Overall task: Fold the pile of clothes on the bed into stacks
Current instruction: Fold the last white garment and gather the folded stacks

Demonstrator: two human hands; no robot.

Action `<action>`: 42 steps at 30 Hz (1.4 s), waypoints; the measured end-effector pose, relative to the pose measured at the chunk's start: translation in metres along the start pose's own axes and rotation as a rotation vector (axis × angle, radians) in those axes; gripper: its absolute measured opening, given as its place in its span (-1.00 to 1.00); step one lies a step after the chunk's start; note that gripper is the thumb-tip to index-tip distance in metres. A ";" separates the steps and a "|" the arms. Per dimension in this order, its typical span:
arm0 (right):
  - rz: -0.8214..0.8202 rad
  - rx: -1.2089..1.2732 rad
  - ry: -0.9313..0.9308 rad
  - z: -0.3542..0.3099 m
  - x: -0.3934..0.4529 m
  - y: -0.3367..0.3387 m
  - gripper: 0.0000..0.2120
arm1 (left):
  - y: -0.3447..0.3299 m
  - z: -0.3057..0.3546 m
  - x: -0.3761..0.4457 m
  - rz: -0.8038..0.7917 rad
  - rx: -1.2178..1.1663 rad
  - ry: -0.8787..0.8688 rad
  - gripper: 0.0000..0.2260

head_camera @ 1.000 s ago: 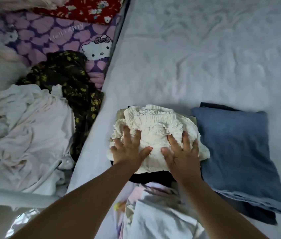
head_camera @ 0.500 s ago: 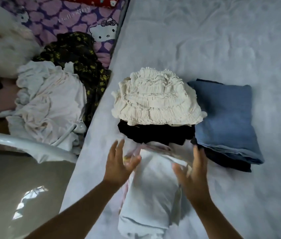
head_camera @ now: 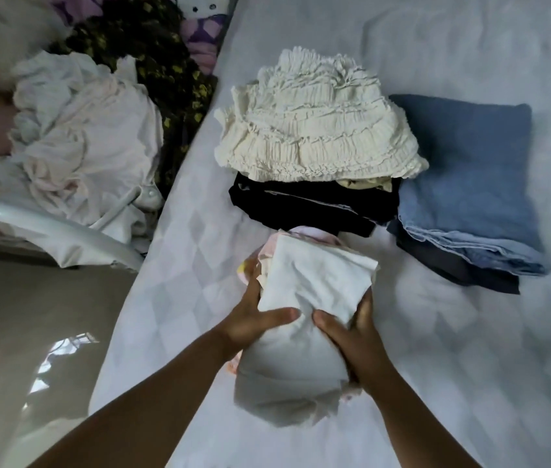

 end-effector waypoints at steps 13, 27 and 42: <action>-0.100 0.080 -0.007 -0.009 -0.027 -0.121 0.08 | 0.081 -0.016 -0.101 0.138 -0.171 -0.024 -0.23; 0.339 -0.711 0.265 -0.046 -0.061 -0.168 0.00 | 0.156 -0.006 -0.161 0.661 0.712 -0.068 0.00; -0.046 -1.249 0.464 -0.067 -0.037 -0.196 -0.45 | 0.088 0.010 -0.135 0.498 1.439 -0.268 -0.55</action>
Point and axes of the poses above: each hand's wrist, its own x-axis towards the middle knuckle, its own y-axis out of the back of the hand, z = x × y, the point moved 10 cm from there along x, towards the middle knuckle, and after that the axes turned 8 degrees about -z, right-handed, at the moved point
